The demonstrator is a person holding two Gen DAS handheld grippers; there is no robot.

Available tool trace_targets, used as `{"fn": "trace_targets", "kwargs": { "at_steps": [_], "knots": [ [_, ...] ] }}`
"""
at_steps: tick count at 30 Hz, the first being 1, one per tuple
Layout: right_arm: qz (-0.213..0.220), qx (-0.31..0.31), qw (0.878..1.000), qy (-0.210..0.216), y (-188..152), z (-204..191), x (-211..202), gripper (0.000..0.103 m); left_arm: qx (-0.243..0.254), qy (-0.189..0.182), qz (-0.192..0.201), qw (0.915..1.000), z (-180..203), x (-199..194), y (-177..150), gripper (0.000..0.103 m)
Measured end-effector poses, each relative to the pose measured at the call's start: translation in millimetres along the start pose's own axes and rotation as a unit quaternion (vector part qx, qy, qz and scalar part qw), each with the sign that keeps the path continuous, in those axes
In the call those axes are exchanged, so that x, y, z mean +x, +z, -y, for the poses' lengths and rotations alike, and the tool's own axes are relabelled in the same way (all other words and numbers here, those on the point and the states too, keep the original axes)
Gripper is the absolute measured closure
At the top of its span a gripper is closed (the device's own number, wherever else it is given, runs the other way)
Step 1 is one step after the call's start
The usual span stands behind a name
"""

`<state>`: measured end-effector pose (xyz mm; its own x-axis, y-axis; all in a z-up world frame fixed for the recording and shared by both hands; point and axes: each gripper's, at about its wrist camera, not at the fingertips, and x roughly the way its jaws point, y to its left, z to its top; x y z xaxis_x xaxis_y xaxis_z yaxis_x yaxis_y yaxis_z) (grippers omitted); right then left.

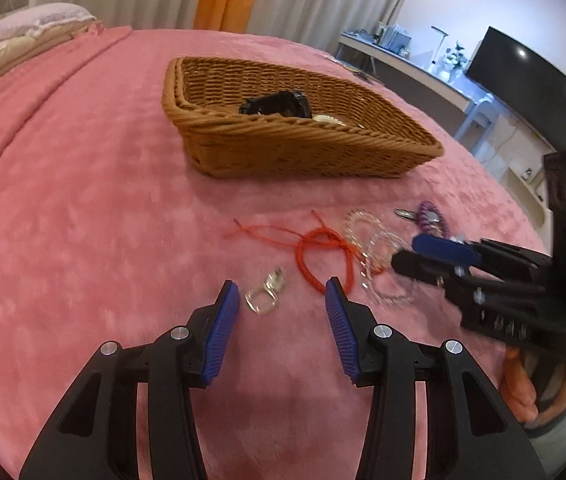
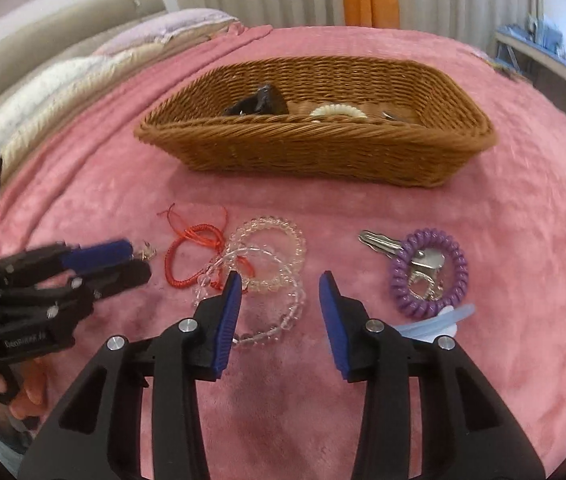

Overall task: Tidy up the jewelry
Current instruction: 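Grasp the silver square pendant with the left tool while the right tool grasps a clear bead bracelet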

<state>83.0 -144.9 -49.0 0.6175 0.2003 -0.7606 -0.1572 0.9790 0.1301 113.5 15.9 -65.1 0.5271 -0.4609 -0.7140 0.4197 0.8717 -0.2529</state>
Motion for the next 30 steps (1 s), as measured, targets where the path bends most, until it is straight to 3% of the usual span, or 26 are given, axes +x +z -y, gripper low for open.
{"fn": "trace_targets", "kwargs": {
  "at_steps": [7, 9, 11, 21, 30],
  "knots": [
    [-0.010, -0.032, 0.999, -0.027, -5, -14, 6, 0.079, 0.025, 0.019, -0.014, 0.9994, 7, 7, 4, 0.059],
    [-0.008, -0.031, 0.999, -0.027, -6, -13, 4, 0.090, 0.028, 0.024, -0.013, 0.9992, 9, 6, 3, 0.067],
    [-0.006, -0.026, 0.999, -0.024, -8, -10, 2, 0.095, 0.029, 0.026, -0.015, 0.9991, 10, 6, 2, 0.089],
    [-0.003, -0.005, 1.000, -0.015, -8, 1, -1, 0.096, 0.032, 0.017, -0.031, 0.9989, 12, -4, -8, 0.089],
    [0.000, 0.007, 1.000, 0.007, -7, 5, 0, 0.096, 0.049, 0.041, -0.024, 0.9977, 20, 1, -8, 0.083]
  ]
}}
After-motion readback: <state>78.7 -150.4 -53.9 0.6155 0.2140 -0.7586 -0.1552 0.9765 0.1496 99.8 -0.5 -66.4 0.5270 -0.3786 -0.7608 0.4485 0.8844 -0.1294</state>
